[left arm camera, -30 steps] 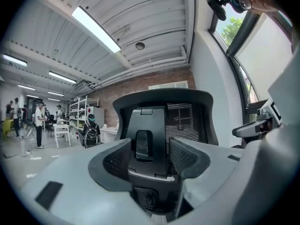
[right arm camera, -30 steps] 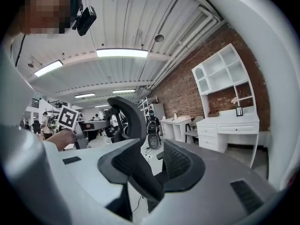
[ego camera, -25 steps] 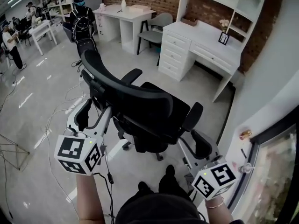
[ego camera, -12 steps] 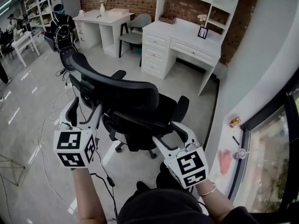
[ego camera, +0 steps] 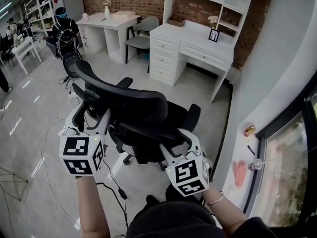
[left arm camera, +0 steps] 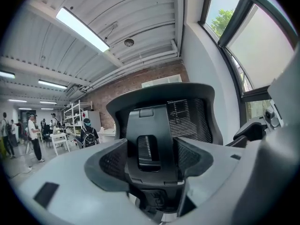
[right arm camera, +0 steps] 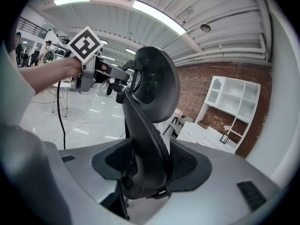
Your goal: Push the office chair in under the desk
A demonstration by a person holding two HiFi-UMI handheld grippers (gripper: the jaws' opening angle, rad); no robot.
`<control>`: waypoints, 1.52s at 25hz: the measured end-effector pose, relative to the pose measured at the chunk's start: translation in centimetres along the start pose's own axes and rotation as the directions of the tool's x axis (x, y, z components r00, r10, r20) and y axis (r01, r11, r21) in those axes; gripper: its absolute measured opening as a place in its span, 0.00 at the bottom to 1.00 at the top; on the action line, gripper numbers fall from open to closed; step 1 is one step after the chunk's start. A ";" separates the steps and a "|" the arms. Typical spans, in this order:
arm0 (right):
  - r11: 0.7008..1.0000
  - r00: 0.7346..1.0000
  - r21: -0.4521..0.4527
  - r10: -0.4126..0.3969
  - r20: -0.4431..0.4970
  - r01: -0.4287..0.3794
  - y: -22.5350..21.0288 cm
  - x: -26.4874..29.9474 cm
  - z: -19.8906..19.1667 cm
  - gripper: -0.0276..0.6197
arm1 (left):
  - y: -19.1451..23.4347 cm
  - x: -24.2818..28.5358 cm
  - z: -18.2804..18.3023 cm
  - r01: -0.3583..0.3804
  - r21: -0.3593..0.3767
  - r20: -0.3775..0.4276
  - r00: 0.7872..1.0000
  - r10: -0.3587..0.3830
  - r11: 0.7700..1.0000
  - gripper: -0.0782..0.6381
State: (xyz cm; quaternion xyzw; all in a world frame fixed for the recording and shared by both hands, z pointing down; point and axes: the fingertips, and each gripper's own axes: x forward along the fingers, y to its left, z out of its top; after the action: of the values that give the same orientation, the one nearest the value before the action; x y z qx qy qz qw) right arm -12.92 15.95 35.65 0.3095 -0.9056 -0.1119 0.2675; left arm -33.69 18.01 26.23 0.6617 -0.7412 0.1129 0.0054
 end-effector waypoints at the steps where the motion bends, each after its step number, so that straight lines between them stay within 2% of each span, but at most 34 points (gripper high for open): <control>1: 1.000 1.000 -0.007 0.003 -0.002 -0.003 0.0 0.2 -0.1 0.43 | 0.0 0.2 0.0 -0.001 0.004 -0.002 1.000 0.001 1.000 0.52; 5: 1.000 0.999 -0.009 0.028 0.016 -0.028 -0.1 0.6 0.1 0.43 | 0.2 0.6 0.2 0.013 0.008 -0.008 1.000 -0.013 1.000 0.52; 14: 1.000 1.000 -0.024 0.004 0.017 -0.003 -0.6 1.3 0.4 0.42 | 0.4 2.6 0.8 0.046 -0.005 -0.009 0.999 -0.046 0.999 0.52; 18: 0.999 0.999 -0.035 -0.026 -0.025 0.026 -1.9 2.4 -0.9 0.40 | -0.7 4.1 1.1 0.072 0.003 -0.015 0.997 -0.071 0.997 0.52; 21: 0.998 0.998 -0.042 -0.057 -0.042 0.055 -3.5 2.7 -1.7 0.39 | -1.9 5.3 1.4 0.085 0.006 -0.017 0.996 -0.085 0.996 0.52; 38: 0.994 0.991 0.006 -0.110 -0.078 0.111 -16.6 5.4 -5.1 0.40 | -9.6 16.6 5.6 0.160 0.029 -0.024 0.987 -0.159 0.987 0.52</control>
State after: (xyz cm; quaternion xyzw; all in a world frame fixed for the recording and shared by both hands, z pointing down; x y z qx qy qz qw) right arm -5.39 -0.58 35.99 0.3646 -0.8766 -0.1099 0.2942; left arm -25.56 -0.21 24.94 0.7176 -0.6839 0.1307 0.0125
